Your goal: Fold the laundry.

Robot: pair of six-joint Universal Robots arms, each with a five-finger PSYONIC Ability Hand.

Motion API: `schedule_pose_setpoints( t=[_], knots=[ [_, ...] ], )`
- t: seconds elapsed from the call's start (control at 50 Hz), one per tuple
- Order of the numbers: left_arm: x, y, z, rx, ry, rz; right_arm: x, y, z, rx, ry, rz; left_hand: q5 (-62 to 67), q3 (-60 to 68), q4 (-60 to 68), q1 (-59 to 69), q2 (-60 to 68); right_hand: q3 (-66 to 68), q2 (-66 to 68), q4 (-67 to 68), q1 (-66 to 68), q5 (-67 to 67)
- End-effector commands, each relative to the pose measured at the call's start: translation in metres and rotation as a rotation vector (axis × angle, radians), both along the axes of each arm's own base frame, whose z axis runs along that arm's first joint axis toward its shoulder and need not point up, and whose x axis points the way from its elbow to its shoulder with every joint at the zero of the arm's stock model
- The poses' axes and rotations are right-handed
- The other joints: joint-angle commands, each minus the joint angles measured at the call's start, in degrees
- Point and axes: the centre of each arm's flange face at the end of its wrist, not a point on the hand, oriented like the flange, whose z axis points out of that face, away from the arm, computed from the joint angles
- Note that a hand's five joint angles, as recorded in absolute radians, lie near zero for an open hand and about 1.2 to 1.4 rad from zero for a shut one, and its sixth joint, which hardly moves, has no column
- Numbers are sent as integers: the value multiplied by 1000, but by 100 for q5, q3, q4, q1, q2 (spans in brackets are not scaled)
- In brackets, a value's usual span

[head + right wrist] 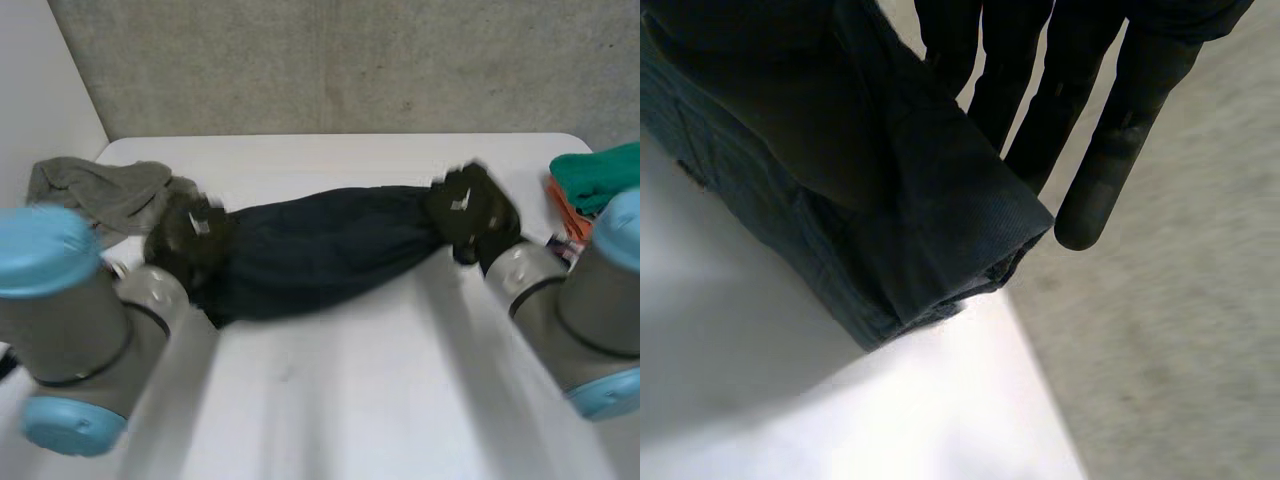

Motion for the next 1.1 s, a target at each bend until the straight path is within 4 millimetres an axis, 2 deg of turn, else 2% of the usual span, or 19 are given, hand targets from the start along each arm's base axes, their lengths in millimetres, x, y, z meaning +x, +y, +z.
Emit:
schedule_pose_setpoints(
  t=[0.02,0.04,0.12,0.2,0.26,0.34,0.48,0.56,0.62,0.64,0.68,0.72,0.78,0.82,0.92,0.98,1.0,1.06,1.1],
  knots=[
    [15,23,123,-219,239,0,-12,16,103,-71,-90,-19,1263,1208,1147,1530,1174,1292,1469,1167,1993,1443],
    [20,32,146,-227,274,-15,-20,18,127,-79,-100,-38,1263,1208,1147,1530,1174,1292,1469,1167,1993,1443],
    [36,51,188,-194,326,-16,-32,29,173,-49,-123,-59,1263,1208,1147,1530,1174,1292,1469,1167,1993,1443],
    [45,56,204,-89,354,2,-33,37,192,19,-122,-38,1263,1208,1147,1530,1174,1292,1469,1167,1993,1443],
    [43,49,198,-2,343,11,-30,32,191,54,-111,-27,1263,1208,1147,1530,1174,1292,1469,1167,1993,1443],
    [37,25,180,94,309,32,-23,13,172,112,-95,-31,1263,1208,1147,1530,1174,1292,1469,1167,1993,1443],
    [10,-56,123,146,276,55,2,-37,92,242,-33,-81,1263,1208,1147,1530,1174,1292,1469,1167,1993,1443],
    [-5,-98,123,-7,333,32,20,-72,80,108,-89,-135,1263,1208,1147,1530,1174,1292,1469,1167,1993,1443],
    [-13,-119,141,-165,396,9,29,-93,98,-60,-192,-177,1263,1208,1147,1530,1174,1292,1469,1167,1993,1443],
    [-15,-126,165,-297,454,-10,31,-102,121,-187,-284,-205,1263,1208,1147,1530,1174,1292,1469,1167,1993,1443],
    [-13,-132,187,-418,512,-22,32,-107,144,-298,-376,-213,1263,1208,1147,1530,1174,1292,1469,1167,1993,1443],
    [-9,-128,220,-569,606,-56,32,-106,174,-428,-484,-174,1263,1208,1147,1530,1174,1292,1469,1167,1993,1443],
    [-2,-122,241,-646,692,-77,32,-99,198,-530,-574,-90,1263,1208,1147,1530,1174,1292,1469,1167,1993,1443],
    [1,-121,242,-642,703,-78,34,-96,203,-557,-602,-43,1263,1208,1147,1530,1174,1292,1469,1167,1993,1443],
    [7,-124,216,-532,659,-36,39,-96,192,-532,-582,32,1263,1208,1147,1530,1174,1292,1469,1167,1993,1443],
    [11,-125,183,-424,609,8,42,-102,167,-453,-541,32,1263,1208,1147,1530,1174,1292,1469,1167,1993,1443],
    [11,-124,164,-367,583,23,44,-105,151,-402,-517,26,1263,1208,1147,1530,1174,1292,1469,1167,1993,1443],
    [10,-119,132,-281,545,33,45,-111,120,-314,-474,15,1263,1208,1147,1530,1174,1292,1469,1167,1993,1443],
    [7,-112,100,-195,504,32,46,-114,86,-230,-428,0,1263,1208,1147,1530,1174,1292,1469,1167,1993,1443]
  ],
)
